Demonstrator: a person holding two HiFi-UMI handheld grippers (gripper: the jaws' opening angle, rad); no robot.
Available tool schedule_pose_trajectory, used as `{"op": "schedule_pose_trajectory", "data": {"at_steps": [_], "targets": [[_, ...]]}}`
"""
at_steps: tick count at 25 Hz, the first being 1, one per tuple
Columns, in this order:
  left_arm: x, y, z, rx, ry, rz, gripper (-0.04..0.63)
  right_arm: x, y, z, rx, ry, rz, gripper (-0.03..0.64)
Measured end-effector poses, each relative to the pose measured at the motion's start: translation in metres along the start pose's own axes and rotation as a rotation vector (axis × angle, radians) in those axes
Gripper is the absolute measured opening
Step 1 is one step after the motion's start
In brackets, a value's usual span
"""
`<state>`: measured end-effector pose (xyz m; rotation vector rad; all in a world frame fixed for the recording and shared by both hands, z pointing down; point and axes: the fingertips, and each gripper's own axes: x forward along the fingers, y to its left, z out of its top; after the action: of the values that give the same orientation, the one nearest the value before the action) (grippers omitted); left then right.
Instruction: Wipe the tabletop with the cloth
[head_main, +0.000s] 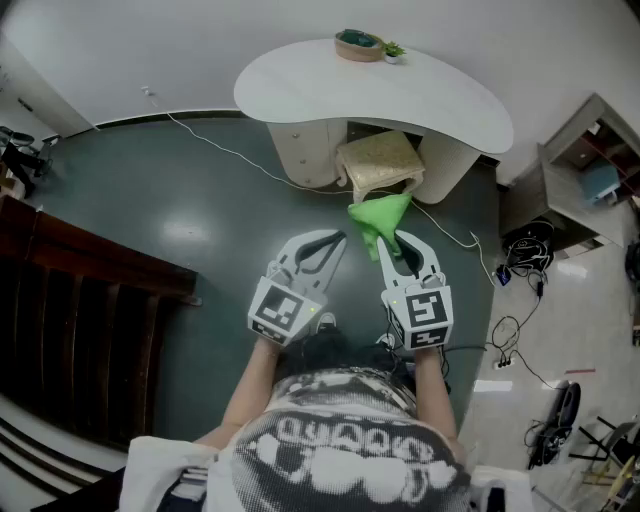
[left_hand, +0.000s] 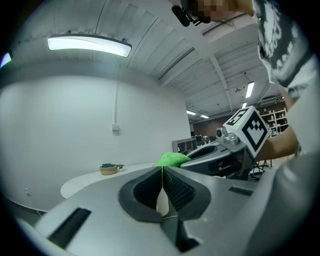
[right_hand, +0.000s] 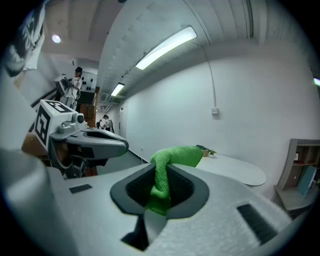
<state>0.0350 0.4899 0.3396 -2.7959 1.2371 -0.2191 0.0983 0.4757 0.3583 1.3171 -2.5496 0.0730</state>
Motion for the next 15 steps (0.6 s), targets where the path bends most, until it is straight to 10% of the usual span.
{"op": "schedule_pose_trajectory", "data": {"at_steps": [15], "targets": [[-0.014, 0.045, -0.01, 0.04, 0.015, -0.015, 0.006, 0.04, 0.008, 0.007, 0.07, -0.005, -0.038, 0.054]]}}
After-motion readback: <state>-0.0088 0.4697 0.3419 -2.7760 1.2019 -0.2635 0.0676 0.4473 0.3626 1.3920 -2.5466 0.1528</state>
